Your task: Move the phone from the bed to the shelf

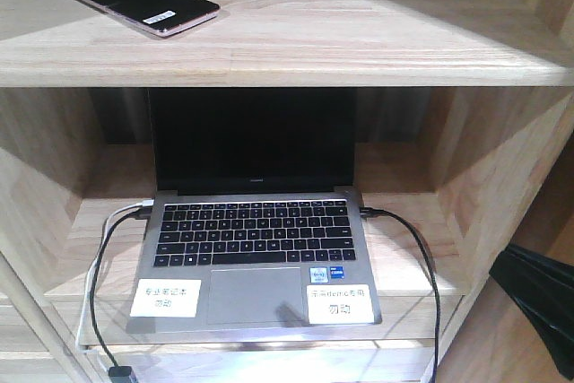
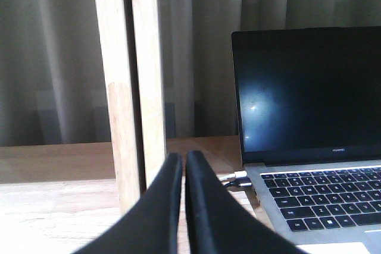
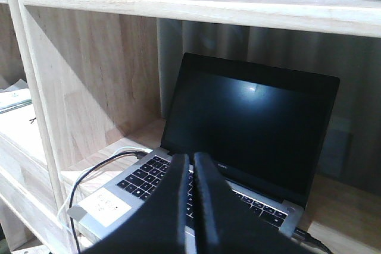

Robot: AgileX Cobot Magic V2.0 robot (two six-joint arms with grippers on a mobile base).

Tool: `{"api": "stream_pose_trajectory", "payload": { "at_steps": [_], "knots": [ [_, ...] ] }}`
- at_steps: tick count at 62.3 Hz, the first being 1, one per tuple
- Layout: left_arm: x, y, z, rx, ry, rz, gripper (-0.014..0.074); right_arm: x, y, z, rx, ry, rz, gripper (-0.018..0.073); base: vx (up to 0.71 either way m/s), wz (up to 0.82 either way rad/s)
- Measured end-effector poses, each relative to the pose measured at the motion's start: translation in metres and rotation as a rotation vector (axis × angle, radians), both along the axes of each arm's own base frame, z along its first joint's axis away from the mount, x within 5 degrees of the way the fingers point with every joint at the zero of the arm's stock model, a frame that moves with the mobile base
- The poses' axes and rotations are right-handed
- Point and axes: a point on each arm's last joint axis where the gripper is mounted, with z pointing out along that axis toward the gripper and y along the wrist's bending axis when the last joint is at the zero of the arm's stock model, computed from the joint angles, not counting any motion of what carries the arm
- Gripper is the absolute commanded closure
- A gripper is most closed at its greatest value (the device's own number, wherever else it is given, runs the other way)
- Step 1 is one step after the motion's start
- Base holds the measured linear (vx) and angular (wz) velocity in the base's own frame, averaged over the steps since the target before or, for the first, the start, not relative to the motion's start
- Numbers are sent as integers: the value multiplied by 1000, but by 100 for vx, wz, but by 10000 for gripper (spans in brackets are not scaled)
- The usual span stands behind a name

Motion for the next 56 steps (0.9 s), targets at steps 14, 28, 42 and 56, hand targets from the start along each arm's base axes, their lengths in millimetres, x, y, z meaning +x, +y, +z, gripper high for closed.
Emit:
{"api": "stream_pose_trajectory", "payload": {
  "at_steps": [14,28,42,56],
  "knots": [
    [0,0,0,0,0,0,595,0,0,0,0,2,-2,564,0,0],
    [0,0,0,0,0,0,595,2,-3,-3,-4,39,-45,564,0,0],
    [0,0,0,0,0,0,595,6,-10,-5,29,84,-130,564,0,0],
    [0,0,0,0,0,0,595,7,-11,-5,6,68,-148,564,0,0]
  ]
}}
